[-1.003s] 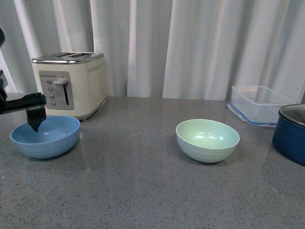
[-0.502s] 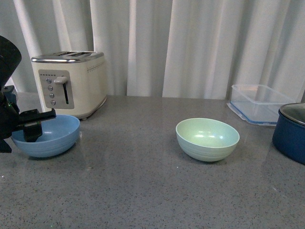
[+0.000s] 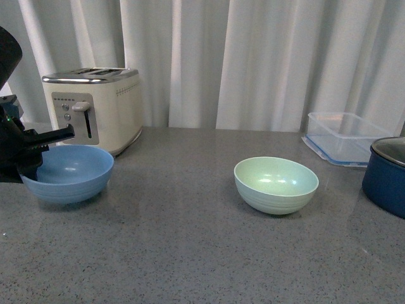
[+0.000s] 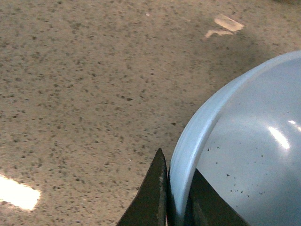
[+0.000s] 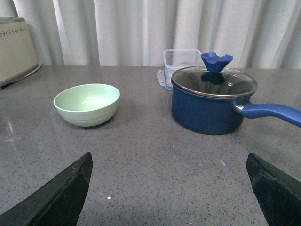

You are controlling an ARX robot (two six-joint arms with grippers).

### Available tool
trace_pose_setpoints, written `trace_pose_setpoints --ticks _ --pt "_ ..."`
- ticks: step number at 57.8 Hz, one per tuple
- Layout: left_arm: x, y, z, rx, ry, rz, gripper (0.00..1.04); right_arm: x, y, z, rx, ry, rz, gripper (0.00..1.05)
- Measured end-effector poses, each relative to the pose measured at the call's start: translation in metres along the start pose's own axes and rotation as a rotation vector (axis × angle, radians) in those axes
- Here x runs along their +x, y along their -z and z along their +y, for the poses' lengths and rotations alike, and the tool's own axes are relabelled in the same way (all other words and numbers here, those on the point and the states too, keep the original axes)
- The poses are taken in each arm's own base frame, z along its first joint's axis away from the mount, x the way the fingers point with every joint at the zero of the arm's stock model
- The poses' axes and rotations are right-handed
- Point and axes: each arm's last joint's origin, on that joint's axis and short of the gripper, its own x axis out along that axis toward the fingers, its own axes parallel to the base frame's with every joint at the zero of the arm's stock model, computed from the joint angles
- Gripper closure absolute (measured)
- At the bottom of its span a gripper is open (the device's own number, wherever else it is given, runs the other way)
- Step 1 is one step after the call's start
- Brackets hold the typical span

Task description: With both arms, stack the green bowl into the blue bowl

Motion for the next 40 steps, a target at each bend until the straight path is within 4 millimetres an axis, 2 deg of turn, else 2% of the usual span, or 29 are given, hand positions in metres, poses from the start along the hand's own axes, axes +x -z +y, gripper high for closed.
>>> trace_pose_setpoints --ticks 12,24,33,40 --pt "-0.012 0.000 -0.030 0.035 0.078 -0.012 1.01 0.000 0.000 0.000 0.000 0.000 0.000 0.10" --pt "-0.028 0.007 -0.079 0.075 0.187 -0.020 1.01 0.000 0.000 0.000 0.000 0.000 0.000 0.10" --pt "-0.017 0.025 -0.113 0.096 0.236 0.029 1.01 0.000 0.000 0.000 0.000 0.000 0.000 0.10" --pt "-0.008 0.036 -0.127 0.111 0.240 0.061 1.01 0.000 0.000 0.000 0.000 0.000 0.000 0.10"
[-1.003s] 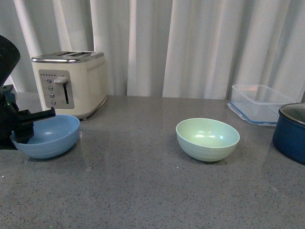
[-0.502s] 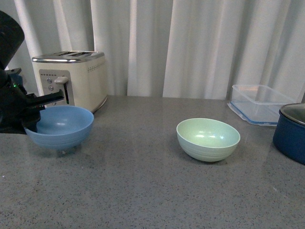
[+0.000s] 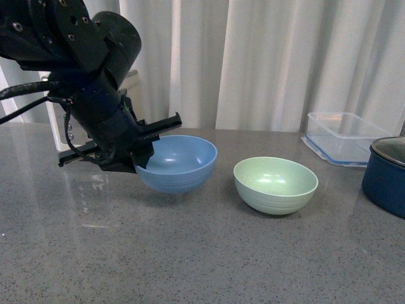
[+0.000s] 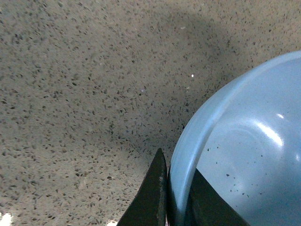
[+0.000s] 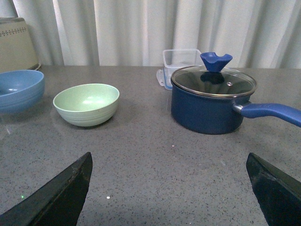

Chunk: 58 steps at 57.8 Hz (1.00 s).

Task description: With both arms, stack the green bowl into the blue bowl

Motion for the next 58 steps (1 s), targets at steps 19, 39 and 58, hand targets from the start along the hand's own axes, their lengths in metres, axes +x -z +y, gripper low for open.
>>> trace_pose_setpoints --ticks 19,39,58 --pt "0.015 0.007 -0.015 0.019 0.007 0.032 1.01 0.000 0.000 0.000 0.000 0.000 0.001 0.10" --pt "0.021 0.010 -0.014 0.017 0.007 0.050 0.67 0.000 0.000 0.000 0.000 0.000 0.000 0.10" --pt "-0.043 -0.019 -0.025 0.037 0.160 -0.096 0.06 0.000 0.000 0.000 0.000 0.000 0.000 0.10"
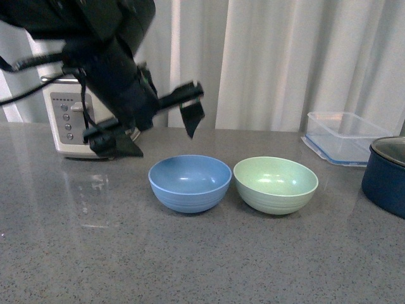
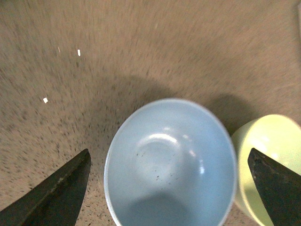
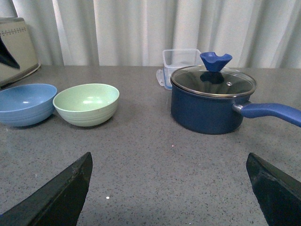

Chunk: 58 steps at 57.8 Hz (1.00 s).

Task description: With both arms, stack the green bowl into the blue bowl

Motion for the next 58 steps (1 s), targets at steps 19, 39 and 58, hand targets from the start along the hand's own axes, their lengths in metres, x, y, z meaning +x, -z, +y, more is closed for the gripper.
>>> trace_pose_setpoints --ticks 19,39,58 --pt "-0.132 0.028 0.043 0.302 -0.049 -0.820 0.48 0.000 0.000 0.000 0.000 0.000 0.000 0.10" --pt "-0.143 0.131 0.111 0.366 -0.090 -0.744 1.01 0.000 0.000 0.000 0.000 0.000 0.000 0.10" --pt "-0.162 0.184 0.140 0.369 -0.093 -0.725 1.01 0.000 0.000 0.000 0.000 0.000 0.000 0.10"
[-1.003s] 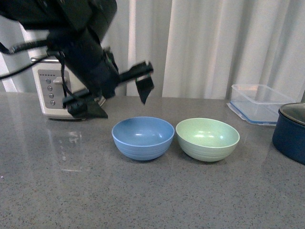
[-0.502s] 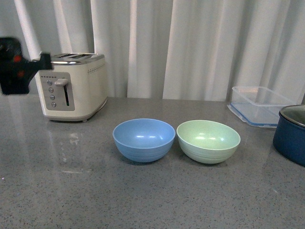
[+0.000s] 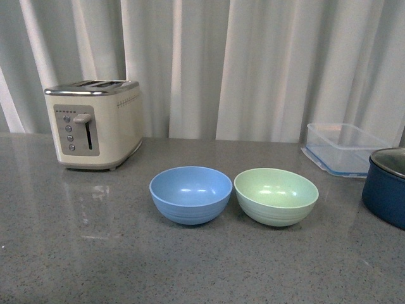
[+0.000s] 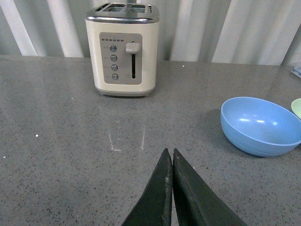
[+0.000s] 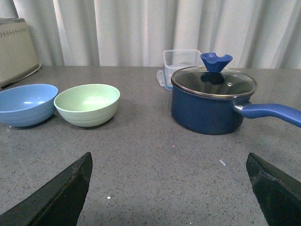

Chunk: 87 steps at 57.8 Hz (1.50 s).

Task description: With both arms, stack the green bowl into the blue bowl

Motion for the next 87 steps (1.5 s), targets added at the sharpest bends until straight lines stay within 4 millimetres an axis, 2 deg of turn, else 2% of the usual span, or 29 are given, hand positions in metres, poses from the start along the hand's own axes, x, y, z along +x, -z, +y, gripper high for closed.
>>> trace_pose_setpoints --ticks 9,42,87 --pt "-0.018 0.009 0.010 0.000 -0.014 -0.002 1.01 0.000 0.000 0.000 0.000 0.000 0.000 0.10" --pt "-0.056 0.030 0.010 0.000 -0.009 -0.013 1.01 0.000 0.000 0.000 0.000 0.000 0.000 0.10" --pt "-0.083 0.024 0.010 0.000 -0.010 -0.034 1.01 0.000 0.000 0.000 0.000 0.000 0.000 0.10"
